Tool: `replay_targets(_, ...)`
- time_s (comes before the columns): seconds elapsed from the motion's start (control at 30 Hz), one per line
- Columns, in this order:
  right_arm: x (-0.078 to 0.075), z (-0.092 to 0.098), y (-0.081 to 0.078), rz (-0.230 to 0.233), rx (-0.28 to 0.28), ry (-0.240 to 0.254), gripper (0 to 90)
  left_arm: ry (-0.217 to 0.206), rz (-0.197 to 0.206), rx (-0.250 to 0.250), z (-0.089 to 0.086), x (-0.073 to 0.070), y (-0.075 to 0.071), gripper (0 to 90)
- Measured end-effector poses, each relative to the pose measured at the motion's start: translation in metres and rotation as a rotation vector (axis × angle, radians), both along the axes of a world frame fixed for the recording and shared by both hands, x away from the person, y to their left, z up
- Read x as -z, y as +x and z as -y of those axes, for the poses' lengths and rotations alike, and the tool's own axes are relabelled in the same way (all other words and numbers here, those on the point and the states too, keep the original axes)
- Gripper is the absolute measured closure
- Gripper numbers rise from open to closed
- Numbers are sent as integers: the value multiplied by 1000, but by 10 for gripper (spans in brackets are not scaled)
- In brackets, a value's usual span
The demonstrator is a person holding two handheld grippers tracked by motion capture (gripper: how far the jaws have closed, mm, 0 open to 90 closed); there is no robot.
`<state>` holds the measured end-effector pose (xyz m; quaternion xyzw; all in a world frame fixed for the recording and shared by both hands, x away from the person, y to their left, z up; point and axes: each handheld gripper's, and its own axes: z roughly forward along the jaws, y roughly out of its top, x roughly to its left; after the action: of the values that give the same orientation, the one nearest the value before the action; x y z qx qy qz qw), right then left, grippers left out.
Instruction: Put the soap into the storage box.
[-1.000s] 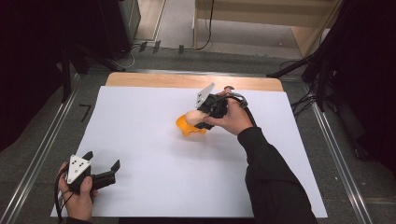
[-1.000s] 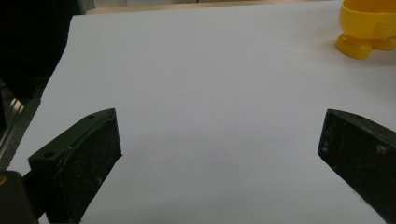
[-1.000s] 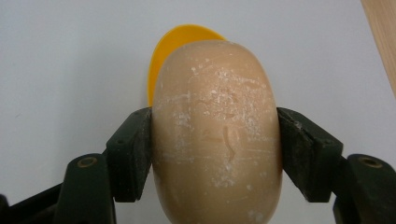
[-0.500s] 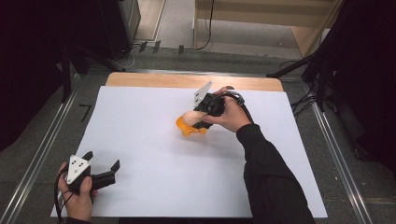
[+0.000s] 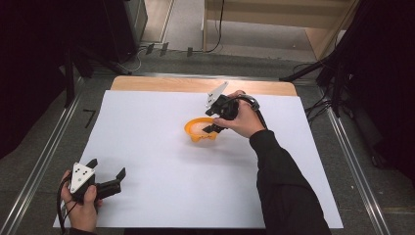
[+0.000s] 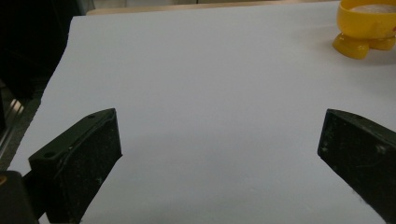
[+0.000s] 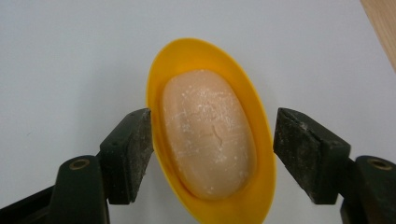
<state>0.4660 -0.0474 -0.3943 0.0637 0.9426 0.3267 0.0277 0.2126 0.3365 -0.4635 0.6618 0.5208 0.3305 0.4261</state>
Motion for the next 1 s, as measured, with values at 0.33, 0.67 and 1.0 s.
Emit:
replay_targets(0.33,10,19,-8,17,120,20,160,5,-4,-2,0,0,0,0)
replay_targets(0.67,20,38,-22,7,257,48,0,7,-7,-3,0,0,0,0)
replay_targets(1.0,33,56,-36,-10,349,74,0,13,-9,-4,1,0,1,0)
